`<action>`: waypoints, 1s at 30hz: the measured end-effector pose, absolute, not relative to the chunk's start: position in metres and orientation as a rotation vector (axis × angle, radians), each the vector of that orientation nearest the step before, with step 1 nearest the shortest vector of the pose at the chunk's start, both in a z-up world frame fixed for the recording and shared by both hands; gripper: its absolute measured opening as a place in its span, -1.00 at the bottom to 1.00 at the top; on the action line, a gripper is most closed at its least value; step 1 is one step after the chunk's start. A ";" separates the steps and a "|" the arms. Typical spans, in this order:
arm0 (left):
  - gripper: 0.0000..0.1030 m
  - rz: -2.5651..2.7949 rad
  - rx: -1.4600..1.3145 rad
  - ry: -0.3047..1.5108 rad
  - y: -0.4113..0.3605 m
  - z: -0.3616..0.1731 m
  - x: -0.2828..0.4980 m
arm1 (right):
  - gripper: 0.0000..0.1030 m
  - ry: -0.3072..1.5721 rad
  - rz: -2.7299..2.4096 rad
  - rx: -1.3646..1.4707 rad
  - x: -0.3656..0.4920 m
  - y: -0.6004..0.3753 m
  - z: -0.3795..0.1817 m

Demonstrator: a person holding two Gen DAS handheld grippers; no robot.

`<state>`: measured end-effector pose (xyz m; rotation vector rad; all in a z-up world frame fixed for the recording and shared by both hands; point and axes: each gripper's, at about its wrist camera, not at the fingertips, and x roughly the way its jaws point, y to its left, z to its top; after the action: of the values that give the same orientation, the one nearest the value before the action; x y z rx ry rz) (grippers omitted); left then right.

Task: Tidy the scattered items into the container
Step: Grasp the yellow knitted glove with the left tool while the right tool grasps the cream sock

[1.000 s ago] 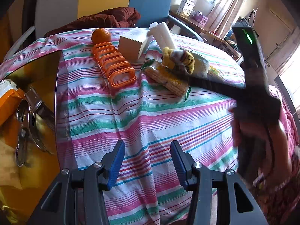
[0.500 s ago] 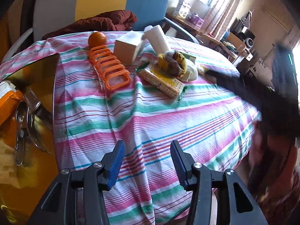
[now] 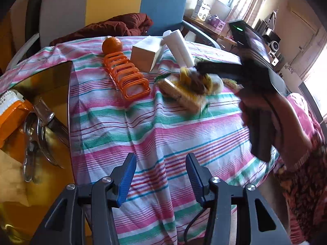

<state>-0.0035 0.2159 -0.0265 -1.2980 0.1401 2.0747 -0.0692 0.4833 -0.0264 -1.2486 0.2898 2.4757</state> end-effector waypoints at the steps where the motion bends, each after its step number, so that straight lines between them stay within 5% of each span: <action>1: -0.01 2.070 -1.302 0.136 0.217 -0.028 -0.004 | 0.36 0.257 2.502 -1.260 -0.062 0.477 -0.026; 8: -0.01 2.042 -1.302 0.147 0.223 -0.031 -0.002 | 0.37 0.248 2.633 -1.289 0.011 0.443 -0.023; 21: -0.01 2.024 -1.249 0.110 0.229 -0.021 0.004 | 0.53 0.806 2.542 -1.133 0.111 0.482 -0.033; 30: -0.01 1.885 -1.069 0.318 0.277 -0.005 0.045 | 0.27 0.856 2.483 -1.137 0.100 0.498 -0.044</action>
<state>0.0449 0.2774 -0.0051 -1.0688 0.3178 1.8853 0.1004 0.4979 -0.0440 -1.1368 0.8564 2.4828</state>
